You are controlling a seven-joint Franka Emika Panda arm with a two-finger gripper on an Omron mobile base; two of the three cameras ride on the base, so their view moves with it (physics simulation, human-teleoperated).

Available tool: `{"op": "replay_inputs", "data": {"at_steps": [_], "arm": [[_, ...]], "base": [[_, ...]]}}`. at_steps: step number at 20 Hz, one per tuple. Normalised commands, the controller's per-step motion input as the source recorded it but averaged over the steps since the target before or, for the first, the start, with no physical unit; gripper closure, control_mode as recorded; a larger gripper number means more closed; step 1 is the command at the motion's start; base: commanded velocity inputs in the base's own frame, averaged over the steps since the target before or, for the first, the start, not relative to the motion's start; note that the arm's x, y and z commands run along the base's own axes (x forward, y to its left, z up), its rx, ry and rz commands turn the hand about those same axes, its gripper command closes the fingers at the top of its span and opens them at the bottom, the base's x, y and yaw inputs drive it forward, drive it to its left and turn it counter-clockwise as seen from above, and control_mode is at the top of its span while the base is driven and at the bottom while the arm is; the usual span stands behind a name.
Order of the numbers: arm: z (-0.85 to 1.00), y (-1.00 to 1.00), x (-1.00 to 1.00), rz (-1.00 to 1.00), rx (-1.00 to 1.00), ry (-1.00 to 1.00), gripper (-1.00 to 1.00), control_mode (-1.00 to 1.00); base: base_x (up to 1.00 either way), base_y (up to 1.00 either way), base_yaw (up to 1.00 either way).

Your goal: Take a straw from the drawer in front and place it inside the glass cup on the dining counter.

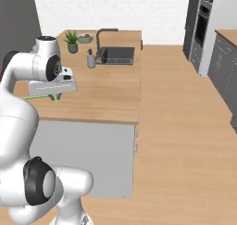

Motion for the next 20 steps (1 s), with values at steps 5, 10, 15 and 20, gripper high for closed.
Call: {"op": "replay_inputs", "data": {"at_steps": [5,10,15,20], "arm": [[0.0,0.0,0.0,0.0,0.0,0.0,1.0,1.0],[0.0,0.0,0.0,0.0,0.0,0.0,1.0,1.0],[0.0,0.0,0.0,0.0,0.0,0.0,1.0,1.0],[0.0,0.0,0.0,0.0,0.0,0.0,1.0,1.0]], "base": [[0.0,1.0,-0.13],[0.0,1.0,-0.14],[0.0,1.0,-0.18],[0.0,1.0,-0.24]]}}
